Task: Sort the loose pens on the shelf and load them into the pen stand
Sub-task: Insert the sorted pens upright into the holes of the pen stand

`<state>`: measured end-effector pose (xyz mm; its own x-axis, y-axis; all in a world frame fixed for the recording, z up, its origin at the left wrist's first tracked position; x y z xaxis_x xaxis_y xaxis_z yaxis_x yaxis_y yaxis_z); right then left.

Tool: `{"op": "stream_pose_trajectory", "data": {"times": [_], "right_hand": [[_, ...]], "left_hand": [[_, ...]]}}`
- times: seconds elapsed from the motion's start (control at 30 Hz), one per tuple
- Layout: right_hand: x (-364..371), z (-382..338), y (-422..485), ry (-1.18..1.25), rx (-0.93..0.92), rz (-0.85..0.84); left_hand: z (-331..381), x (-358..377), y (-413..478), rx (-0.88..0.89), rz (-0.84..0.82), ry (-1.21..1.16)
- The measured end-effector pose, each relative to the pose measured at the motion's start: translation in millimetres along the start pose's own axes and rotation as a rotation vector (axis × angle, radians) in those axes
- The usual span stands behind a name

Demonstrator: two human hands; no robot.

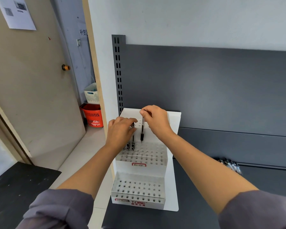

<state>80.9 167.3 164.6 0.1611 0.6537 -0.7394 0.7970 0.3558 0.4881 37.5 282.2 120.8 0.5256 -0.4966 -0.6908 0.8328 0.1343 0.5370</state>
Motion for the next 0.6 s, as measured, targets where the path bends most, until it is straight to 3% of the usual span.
{"op": "stream_pose_trajectory", "data": {"times": [0.37, 0.6], "right_hand": [[8, -8, 1, 0.104, 0.026, -0.009], [13, 2, -3, 0.19, 0.11, 0.009]], "left_hand": [[-13, -9, 3, -0.116, 0.074, -0.228], [-12, -10, 2, -0.089, 0.073, -0.263]]}}
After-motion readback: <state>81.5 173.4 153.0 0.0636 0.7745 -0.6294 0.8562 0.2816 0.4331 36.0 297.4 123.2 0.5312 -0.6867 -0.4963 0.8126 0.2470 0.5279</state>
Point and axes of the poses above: each hand's wrist, its own y-axis towards the middle knuckle, its own x-axis out of the palm, z = x × y, the point moved 10 cm from there along y, towards the middle knuckle, and after that the axes turned 15 degrees about -y, right-handed, at the moved point
